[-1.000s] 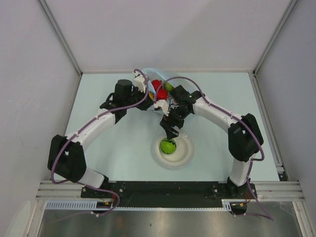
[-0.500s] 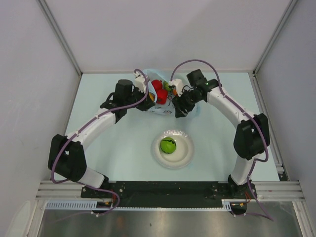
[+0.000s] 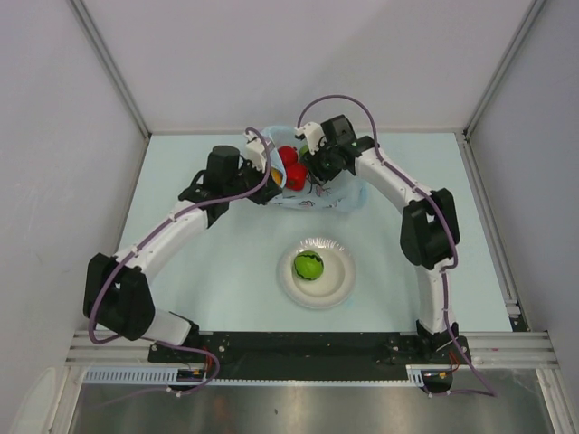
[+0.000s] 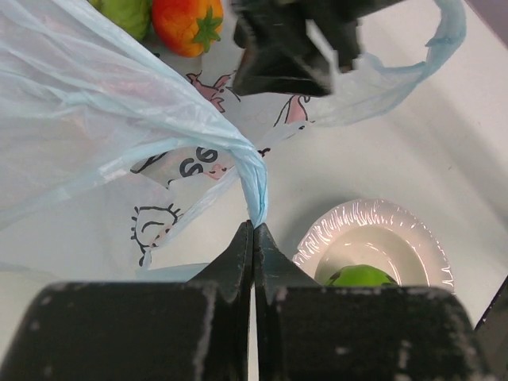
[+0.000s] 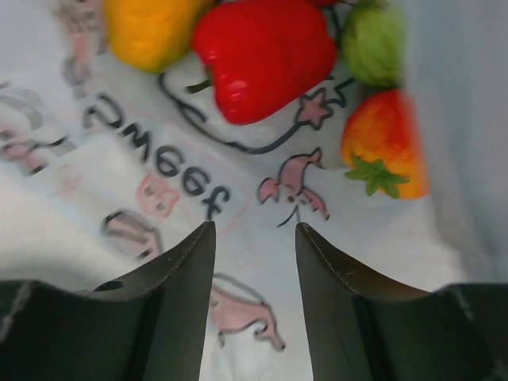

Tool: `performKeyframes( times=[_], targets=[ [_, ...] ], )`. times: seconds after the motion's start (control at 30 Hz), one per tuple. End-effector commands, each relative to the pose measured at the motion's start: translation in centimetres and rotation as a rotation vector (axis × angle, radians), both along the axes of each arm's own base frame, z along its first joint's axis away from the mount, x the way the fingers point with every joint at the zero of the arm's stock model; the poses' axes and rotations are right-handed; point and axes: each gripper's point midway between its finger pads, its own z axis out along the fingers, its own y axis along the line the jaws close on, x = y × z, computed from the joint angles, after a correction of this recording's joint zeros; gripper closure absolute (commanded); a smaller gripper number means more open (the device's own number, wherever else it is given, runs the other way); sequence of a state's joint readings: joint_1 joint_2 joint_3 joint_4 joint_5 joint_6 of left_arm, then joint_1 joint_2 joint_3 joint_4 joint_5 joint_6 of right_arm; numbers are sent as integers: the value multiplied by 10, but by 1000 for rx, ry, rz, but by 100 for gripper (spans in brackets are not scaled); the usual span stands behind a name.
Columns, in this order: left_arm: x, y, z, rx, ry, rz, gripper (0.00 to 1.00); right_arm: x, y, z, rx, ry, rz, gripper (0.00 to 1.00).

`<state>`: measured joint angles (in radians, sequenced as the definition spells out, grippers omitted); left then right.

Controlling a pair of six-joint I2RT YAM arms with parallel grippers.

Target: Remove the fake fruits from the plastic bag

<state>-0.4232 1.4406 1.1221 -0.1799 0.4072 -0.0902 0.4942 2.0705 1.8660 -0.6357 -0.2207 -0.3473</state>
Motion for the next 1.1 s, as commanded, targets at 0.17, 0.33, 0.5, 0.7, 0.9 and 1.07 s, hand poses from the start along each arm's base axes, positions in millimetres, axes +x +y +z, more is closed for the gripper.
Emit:
performKeyframes(
  times=[0.17, 0.33, 0.5, 0.7, 0.9, 1.07],
  targets=[
    [-10, 1, 13, 7, -64, -53, 100, 74, -9, -20, -79, -132, -188, 52],
    [-5, 1, 10, 17, -64, -51, 100, 86, -9, -14, -116, -199, -235, 52],
    [-3, -1, 9, 22, -61, -56, 100, 83, 10, -18, -53, -148, -196, 52],
    [-2, 2, 10, 36, -59, -48, 100, 49, 58, -27, 56, -30, -223, 0],
    [-5, 2, 12, 33, -55, -56, 100, 41, 79, -21, 83, -64, -440, 0],
    [-7, 3, 15, 34, -64, -58, 100, 60, 65, -23, 95, -81, -627, 1]
  ],
)
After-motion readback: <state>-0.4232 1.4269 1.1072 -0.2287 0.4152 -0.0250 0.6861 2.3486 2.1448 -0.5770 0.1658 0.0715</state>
